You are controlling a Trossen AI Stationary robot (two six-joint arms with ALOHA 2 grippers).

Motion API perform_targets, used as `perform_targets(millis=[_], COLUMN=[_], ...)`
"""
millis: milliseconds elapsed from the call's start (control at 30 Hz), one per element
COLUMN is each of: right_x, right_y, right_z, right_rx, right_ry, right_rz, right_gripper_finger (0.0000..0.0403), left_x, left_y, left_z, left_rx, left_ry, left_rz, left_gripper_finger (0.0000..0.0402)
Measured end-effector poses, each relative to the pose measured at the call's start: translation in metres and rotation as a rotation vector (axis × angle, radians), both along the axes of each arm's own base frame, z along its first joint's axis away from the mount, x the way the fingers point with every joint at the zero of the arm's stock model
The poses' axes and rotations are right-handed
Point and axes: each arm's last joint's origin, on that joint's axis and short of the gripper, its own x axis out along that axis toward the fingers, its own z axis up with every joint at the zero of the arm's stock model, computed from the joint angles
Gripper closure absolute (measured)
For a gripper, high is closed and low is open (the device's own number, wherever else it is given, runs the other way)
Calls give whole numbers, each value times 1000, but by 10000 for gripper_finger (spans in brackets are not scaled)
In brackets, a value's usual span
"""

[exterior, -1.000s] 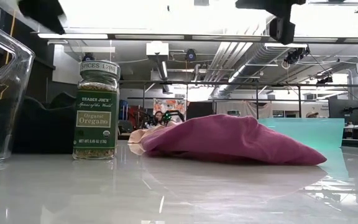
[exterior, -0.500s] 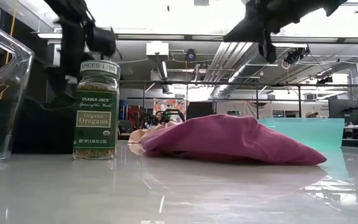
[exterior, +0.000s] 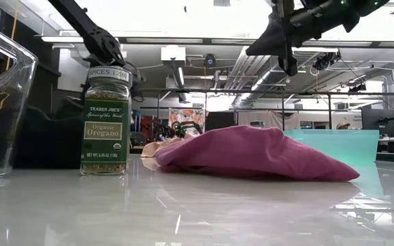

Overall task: Sort spices by type
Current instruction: Put the top orange seasoning bag into the orange bin

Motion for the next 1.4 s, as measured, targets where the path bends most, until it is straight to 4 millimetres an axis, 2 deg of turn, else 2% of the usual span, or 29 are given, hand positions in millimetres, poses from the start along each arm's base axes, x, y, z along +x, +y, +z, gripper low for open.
perform_targets(millis=[133, 300, 667, 1033, 1400], right_x=[0, 0, -1, 0, 0], right_y=[-2, -2, -3, -3, -3], right_z=[0, 0, 0, 0, 1], right_rx=[16, 30, 87, 132, 155], right_ry=[-2, -3, -10, -17, -26], right_rz=[-13, -20, -100, -117, -127], right_gripper_finger=[403, 403, 403, 403, 403], left_x=[4, -3, -11, -15, -15], left_y=[11, 14, 22, 20, 13], left_z=[-1, -7, -10, -15, -14], left_rx=[-3, -85, -145, -229, -373], left_ry=[10, 59, 58, 90, 155], left_rz=[-59, -89, -147, -144, -445], left_gripper_finger=[178, 194, 197, 197, 197])
